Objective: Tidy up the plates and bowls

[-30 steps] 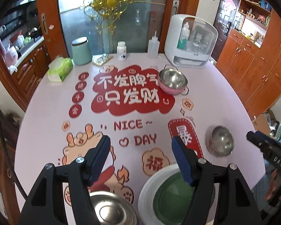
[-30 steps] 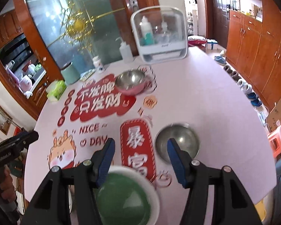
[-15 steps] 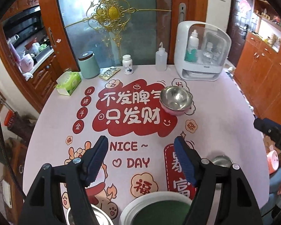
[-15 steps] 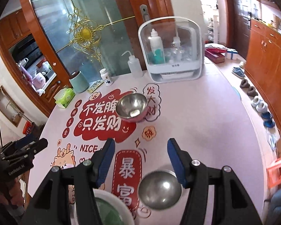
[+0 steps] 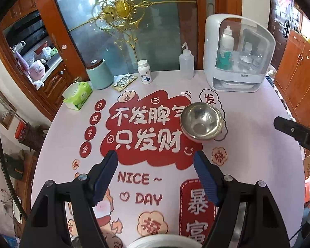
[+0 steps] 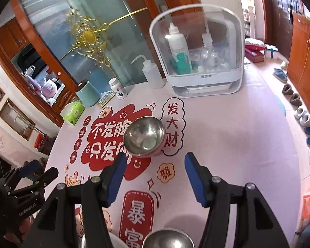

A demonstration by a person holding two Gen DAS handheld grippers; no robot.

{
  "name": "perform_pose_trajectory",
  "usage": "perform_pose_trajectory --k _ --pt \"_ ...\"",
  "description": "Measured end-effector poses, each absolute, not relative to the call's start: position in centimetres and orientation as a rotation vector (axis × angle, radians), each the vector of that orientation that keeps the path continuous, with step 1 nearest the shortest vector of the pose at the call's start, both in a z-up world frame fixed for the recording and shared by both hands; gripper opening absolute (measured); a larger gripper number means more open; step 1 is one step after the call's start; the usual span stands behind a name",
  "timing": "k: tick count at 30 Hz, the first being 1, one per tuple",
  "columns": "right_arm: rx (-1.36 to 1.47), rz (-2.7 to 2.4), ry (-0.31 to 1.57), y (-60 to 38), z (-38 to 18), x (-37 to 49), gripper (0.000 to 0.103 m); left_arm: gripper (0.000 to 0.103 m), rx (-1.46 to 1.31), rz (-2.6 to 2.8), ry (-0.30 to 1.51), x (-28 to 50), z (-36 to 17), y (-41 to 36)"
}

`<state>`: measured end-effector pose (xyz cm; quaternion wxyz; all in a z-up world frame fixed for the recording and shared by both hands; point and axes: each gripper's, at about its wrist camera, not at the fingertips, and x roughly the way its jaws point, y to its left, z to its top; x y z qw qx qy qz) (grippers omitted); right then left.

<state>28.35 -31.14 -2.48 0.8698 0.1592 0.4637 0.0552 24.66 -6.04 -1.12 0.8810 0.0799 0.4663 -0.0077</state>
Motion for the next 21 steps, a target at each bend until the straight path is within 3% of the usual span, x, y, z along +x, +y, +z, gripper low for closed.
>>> perform_pose_trajectory --k 10,21 --pt "0.411 0.194 1.043 -31.7 -9.6 33.1 0.059 0.074 0.151 -0.018 0.984 31.4 -5.5 -9.1" --pt "0.459 0.228 0.973 -31.6 -14.5 35.0 0.059 0.074 0.079 -0.057 1.011 35.5 -13.3 -9.7"
